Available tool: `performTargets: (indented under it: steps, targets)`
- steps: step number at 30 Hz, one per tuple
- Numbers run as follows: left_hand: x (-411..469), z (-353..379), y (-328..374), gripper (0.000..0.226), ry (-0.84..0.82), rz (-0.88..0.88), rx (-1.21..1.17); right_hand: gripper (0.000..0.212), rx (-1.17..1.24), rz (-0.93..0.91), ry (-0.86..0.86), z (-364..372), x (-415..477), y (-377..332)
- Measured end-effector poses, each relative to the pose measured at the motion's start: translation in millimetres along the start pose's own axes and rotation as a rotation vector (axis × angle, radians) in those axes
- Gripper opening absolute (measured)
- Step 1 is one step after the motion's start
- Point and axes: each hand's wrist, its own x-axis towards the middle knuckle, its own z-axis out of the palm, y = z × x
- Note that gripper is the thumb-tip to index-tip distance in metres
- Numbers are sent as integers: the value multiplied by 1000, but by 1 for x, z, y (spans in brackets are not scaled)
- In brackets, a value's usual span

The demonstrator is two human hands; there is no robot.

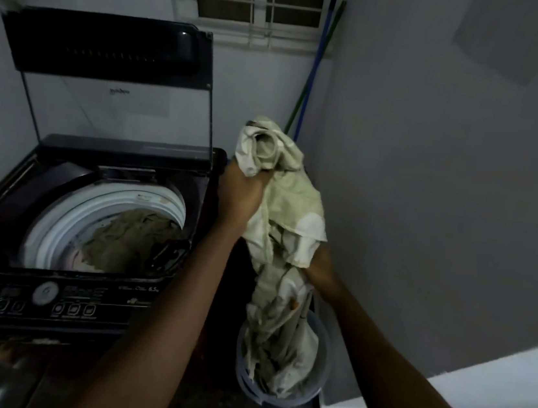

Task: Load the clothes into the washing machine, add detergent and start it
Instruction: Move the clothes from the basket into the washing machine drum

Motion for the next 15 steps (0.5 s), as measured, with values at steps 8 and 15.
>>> performTargets:
  steps: [8,15]
  targets:
    - [5,-9,19,18,35,53,-168,17,109,98,-345,7,-14,28]
    - [12,-39,-6,46,120,260,498,17,67,144,188,-23,-8,30]
